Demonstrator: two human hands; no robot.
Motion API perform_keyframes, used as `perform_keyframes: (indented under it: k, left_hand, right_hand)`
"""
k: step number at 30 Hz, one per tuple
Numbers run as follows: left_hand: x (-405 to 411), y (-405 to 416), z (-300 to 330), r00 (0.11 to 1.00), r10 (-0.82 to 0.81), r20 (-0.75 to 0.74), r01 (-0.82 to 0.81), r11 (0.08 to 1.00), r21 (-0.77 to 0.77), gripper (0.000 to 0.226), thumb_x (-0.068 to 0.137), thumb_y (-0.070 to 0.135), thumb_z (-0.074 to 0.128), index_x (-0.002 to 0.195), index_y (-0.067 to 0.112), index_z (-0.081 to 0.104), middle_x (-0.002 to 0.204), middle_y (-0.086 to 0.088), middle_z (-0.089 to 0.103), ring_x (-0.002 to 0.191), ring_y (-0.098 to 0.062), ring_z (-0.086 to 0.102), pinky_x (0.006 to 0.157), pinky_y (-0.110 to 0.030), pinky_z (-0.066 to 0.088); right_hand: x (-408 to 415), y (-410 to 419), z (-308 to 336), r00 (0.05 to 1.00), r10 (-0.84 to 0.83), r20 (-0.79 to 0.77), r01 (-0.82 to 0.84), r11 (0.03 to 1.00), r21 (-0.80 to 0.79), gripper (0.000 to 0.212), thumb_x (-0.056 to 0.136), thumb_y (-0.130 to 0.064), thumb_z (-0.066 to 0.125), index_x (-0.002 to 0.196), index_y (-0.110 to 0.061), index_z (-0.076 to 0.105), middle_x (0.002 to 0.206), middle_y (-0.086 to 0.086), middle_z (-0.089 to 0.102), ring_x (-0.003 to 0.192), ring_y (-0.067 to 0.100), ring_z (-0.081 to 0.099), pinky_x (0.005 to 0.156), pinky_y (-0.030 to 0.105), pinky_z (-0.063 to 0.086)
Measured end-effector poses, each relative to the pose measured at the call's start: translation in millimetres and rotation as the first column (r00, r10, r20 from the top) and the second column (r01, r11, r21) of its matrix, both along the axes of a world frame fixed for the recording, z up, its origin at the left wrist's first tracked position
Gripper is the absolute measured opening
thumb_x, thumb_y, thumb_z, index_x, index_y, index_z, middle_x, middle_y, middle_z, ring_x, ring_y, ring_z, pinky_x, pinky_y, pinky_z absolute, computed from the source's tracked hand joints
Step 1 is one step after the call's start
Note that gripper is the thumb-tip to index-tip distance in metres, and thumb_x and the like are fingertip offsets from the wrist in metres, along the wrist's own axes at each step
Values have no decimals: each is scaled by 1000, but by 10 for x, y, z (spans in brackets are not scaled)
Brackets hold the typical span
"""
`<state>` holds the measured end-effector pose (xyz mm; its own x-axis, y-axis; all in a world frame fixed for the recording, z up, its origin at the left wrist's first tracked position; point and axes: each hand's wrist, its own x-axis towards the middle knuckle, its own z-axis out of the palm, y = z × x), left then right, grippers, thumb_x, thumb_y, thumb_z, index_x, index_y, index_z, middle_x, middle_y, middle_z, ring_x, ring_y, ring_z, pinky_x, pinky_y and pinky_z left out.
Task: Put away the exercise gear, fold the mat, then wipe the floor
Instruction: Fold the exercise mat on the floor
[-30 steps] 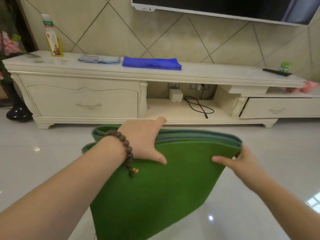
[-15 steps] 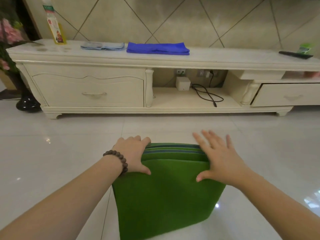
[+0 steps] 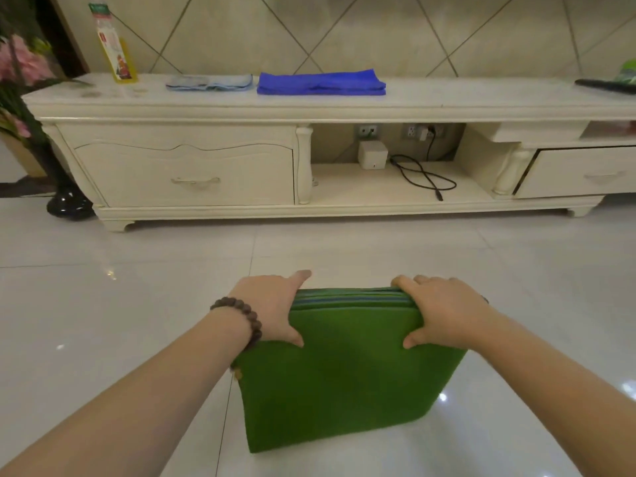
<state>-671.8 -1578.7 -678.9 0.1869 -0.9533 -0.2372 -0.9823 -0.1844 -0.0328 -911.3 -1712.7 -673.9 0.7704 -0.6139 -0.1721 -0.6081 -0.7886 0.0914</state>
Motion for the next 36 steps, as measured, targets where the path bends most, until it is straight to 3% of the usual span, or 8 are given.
perform_keyframes:
  k: [5,12,15,21,25,29,32,36]
  left_hand:
    - [65,-15,-34,997,-17,75,26,992,-124,47,76,57,63,110,27,51,93,6,62,83,-18,60,70,-30,49]
    - [-174,-41,-33,953,80,294,84,858,-506,50,77,38,72,118,21,48,103,-1,56,96,-24,53,86,-40,41]
    - [-456,124,-608,964,50,262,125,781,-612,70,55,16,85,119,11,59,98,-13,58,90,-32,51,83,-52,44]
    - [-1093,809,-1641,985,-90,148,124,963,-239,57,77,16,55,134,12,53,111,-17,59,103,-34,50,92,-64,37]
    - [-1024,991,-1923,976,-194,102,199,979,-42,63,89,57,41,137,18,49,121,-16,55,112,-35,50,99,-65,32]
    - [-709,605,-1750,960,246,-132,-263,956,-132,60,90,68,25,144,41,32,149,-13,33,132,-41,36,105,-59,30]
    - [-520,280,-1768,683,498,-534,-587,809,4,66,90,63,42,148,48,14,158,-7,3,133,-37,38,103,-48,43]
    - [-474,142,-1833,544,501,-673,-677,736,0,70,89,55,54,148,47,17,140,-14,33,97,-22,53,90,-35,49]
  right_hand:
    - [63,-154,162,999,-26,20,24,995,97,58,70,-49,74,115,-32,43,104,-6,59,96,18,56,74,33,47]
    - [-211,-146,55,903,160,399,48,885,-464,62,54,-29,87,105,-16,56,86,5,59,78,30,57,56,33,45]
    - [-487,-15,-528,868,157,471,115,859,-499,70,54,-18,85,114,-12,50,109,16,63,89,36,58,72,43,47]
    - [-1063,600,-1871,966,52,252,30,951,-309,84,41,-14,89,114,-16,47,115,16,65,97,35,50,77,46,44]
    - [-1114,822,-2174,975,6,224,48,971,-235,72,46,-7,81,111,-14,50,117,18,62,96,37,49,78,47,43]
    - [-1219,838,-2264,986,-12,165,22,998,-64,75,47,-27,83,113,-18,47,120,13,57,99,35,54,75,46,51]
    - [-1263,765,-2215,973,9,230,-1,999,-34,54,76,-69,49,110,-27,56,123,3,54,103,28,55,82,44,45]
    - [-1086,312,-1957,798,-363,481,368,926,88,49,87,-62,49,127,-35,55,145,11,38,127,35,37,100,50,36]
